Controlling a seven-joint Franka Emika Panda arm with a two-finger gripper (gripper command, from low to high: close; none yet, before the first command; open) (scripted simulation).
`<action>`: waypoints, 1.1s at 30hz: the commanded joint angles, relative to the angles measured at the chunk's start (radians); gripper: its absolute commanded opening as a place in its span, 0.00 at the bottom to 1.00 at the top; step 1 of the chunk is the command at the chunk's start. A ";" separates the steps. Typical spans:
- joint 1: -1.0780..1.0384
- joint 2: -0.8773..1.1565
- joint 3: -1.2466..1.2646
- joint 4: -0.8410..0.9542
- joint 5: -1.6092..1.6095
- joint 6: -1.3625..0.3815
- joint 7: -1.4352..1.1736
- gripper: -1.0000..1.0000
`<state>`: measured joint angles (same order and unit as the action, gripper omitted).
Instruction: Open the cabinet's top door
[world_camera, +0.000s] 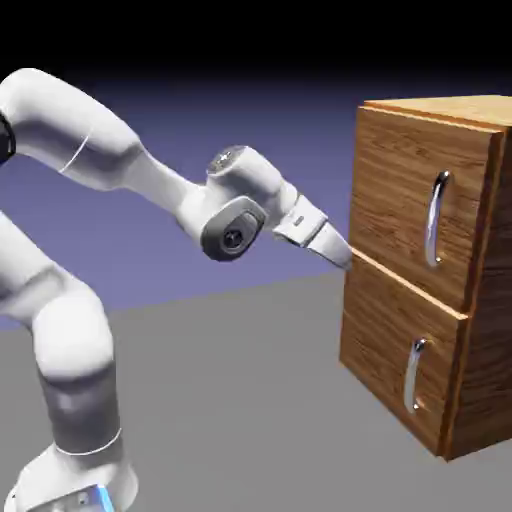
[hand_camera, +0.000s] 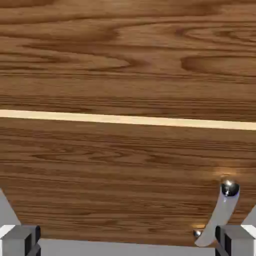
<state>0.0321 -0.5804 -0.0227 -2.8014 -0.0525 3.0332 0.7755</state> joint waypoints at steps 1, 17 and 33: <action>0.017 -0.009 -0.019 0.007 -0.044 -0.003 0.029 0.50; 0.283 -0.146 -0.320 0.121 -0.739 -0.054 0.486 0.50; 0.549 -0.284 -0.621 0.235 -1.435 -0.104 0.944 0.50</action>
<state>0.5810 -0.8640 -0.6442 -2.5664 -1.4876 2.9291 1.7196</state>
